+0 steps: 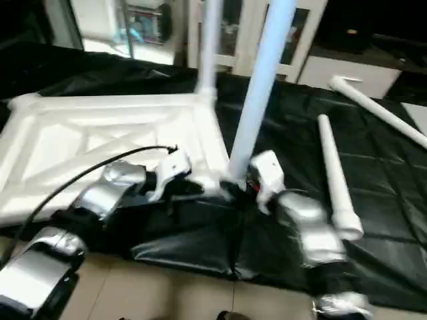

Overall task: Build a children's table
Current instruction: Rotate leg to tighten

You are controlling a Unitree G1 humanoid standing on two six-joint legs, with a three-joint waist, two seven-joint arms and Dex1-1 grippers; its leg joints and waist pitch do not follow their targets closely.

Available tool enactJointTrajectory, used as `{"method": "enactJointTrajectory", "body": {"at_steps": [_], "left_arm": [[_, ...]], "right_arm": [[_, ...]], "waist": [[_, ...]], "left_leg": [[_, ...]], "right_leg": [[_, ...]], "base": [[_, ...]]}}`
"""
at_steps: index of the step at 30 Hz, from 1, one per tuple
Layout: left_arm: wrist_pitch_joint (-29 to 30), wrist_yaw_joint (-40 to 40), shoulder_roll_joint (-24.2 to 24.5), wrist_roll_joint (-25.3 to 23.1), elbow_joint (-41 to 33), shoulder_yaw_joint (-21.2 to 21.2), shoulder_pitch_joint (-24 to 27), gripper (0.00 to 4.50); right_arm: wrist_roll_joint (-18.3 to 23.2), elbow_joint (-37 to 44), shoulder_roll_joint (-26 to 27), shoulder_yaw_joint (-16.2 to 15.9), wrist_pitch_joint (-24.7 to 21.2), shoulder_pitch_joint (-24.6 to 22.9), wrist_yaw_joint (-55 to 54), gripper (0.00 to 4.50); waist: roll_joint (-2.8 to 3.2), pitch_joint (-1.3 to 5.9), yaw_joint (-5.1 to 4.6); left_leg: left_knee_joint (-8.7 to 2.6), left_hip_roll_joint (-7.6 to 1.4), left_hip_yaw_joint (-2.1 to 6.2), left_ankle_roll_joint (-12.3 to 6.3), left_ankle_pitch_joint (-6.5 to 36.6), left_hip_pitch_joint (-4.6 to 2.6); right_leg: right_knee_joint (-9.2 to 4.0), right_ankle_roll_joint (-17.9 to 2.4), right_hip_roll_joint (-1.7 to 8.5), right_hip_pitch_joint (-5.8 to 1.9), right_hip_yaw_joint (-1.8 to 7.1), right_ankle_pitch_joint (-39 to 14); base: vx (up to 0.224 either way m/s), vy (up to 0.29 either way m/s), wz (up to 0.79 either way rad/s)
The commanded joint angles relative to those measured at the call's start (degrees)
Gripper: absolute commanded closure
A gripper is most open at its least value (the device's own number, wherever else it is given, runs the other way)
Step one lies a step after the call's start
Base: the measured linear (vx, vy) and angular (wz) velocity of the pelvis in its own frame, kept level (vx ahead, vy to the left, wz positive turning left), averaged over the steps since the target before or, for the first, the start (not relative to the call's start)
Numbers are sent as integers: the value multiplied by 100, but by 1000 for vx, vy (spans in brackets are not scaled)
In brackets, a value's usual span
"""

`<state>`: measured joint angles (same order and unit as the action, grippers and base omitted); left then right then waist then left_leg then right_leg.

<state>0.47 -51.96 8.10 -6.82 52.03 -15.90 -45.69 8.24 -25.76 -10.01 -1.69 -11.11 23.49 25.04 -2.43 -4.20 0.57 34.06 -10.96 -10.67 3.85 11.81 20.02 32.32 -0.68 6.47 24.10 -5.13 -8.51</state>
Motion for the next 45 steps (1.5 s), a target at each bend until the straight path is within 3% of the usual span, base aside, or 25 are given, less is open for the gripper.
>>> {"method": "enactJointTrajectory", "body": {"at_steps": [1,3,4,7,10,12,16,17,19,24,25,26,28,29,31,32,35,38,41,45], "left_arm": [[-122,275,-373,211,63,133,-40,450],[-244,880,-513,72,288,185,-226,450],[-244,880,-513,72,288,185,-226,450],[-391,1162,-619,-10,455,205,-375,450],[-426,1160,-641,-17,484,205,-403,450],[-530,1092,-618,-54,543,166,-408,450],[-561,1025,-600,-60,540,146,-385,450],[-585,989,-587,-63,539,131,-371,450],[-624,964,-580,-68,564,131,-366,450],[-742,559,-490,-74,483,22,-248,450],[-800,159,-391,-82,371,-100,-128,450],[-800,159,-391,-82,371,-100,-128,450],[-848,-870,-109,-29,15,-373,223,450],[-832,-1058,-40,-13,-56,-420,290,450],[-853,-1339,100,-10,-148,-497,385,450],[-871,-1534,183,12,-209,-532,437,450],[-875,-2013,365,97,-354,-591,539,450],[-874,-2303,524,141,-457,-615,590,450],[-799,-2453,635,136,-649,-616,659,450],[-789,-2486,692,115,-709,-619,681,450]], "right_arm": [[-190,-386,192,-81,-191,10,-602,181],[-350,-673,613,3,19,169,-1425,182],[-350,-673,613,3,19,169,-1425,182],[-570,-1022,1016,-79,213,338,-2037,182],[-643,-1128,1102,-152,270,386,-2089,183],[-403,-956,1270,-189,544,369,-1451,183],[-283,-812,1262,-188,604,326,-1200,183],[-228,-664,1225,-182,624,277,-1082,127],[-181,-571,1191,-146,663,251,-1049,113],[-22,-88,850,30,663,131,-863,65],[72,211,576,136,625,44,-633,54],[72,211,576,136,625,44,-633,40],[432,1022,-406,81,284,-325,775,21],[482,1170,-701,-27,190,-440,1223,21],[492,1366,-1215,-197,127,-642,1947,6],[502,1430,-1472,-254,86,-736,2309,6],[513,1406,-1871,-269,156,-834,2819,6],[531,1290,-2080,-283,119,-783,3161,6],[601,1348,-2273,-398,22,-774,3382,6],[546,1176,-2227,-437,97,-636,3482,6]], "waist": [[-19,284,-16],[-7,272,-58],[8,265,-62],[-1,282,-88],[6,278,-84],[-29,285,-81],[-25,288,-50],[-25,290,-44],[-27,302,-14],[-43,302,15],[8,305,41],[-28,316,39],[35,313,108],[16,313,174],[20,289,214],[-17,313,231],[0,356,262],[-20,402,267],[-11,383,282],[-16,349,277]], "left_leg": [[-514,-158,150,-17,2197,-55],[-532,-163,155,-66,2255,-30],[-536,-159,154,-60,2318,-53],[-564,-160,165,-87,2294,-21],[-572,-165,160,-95,2280,-28],[-572,-171,137,-178,2199,-17],[-570,-181,114,-264,2032,-17],[-574,-183,109,-266,1960,-9],[-570,-184,94,-292,1855,-21],[-566,-187,75,-382,1630,-6],[-565,-187,77,-384,1575,-14],[-556,-193,59,-435,1499,2],[-550,-212,48,-525,1369,-27],[-528,-242,27,-649,1272,-41],[-499,-224,-59,-681,1482,-127],[-476,-226,-85,-669,1432,-122],[-455,-225,-50,-803,911,1],[-394,-207,-62,-1028,396,5],[-395,-230,-63,-1105,426,-1],[-437,-241,-54,-808,912,2]], "right_leg": [[-566,-452,231,-194,130,-3468],[-557,-519,215,-199,130,-3257],[-579,-505,213,-179,126,-3300],[-583,-500,226,-227,119,-3137],[-564,-591,238,-217,142,-2963],[-531,-699,244,-233,176,-2738],[-510,-800,259,-240,206,-2531],[-493,-837,254,-245,211,-2474],[-490,-861,257,-253,222,-2394],[-483,-890,261,-259,233,-2355],[-474,-912,266,-269,236,-2299],[-457,-933,255,-280,241,-2145],[-425,-1034,245,-292,250,-1887],[-383,-1094,232,-311,267,-1588],[-392,-1229,192,-187,318,-1631],[-345,-1287,193,-202,366,-1568],[-206,-1457,199,-294,377,-947],[-98,-1675,188,-315,372,-211],[-109,-1733,201,-310,367,-303],[-209,-1484,211,-298,362,-1250]], "base": [[0,0,0],[0,0,0],[0,0,0],[0,0,0],[0,0,0],[0,0,0],[0,0,0],[0,0,0],[0,0,0],[0,0,0],[0,0,0],[0,0,0],[0,0,0],[0,0,0],[66,-17,21],[71,-22,24],[23,-5,4],[0,0,0],[0,0,0],[0,0,0]]}}
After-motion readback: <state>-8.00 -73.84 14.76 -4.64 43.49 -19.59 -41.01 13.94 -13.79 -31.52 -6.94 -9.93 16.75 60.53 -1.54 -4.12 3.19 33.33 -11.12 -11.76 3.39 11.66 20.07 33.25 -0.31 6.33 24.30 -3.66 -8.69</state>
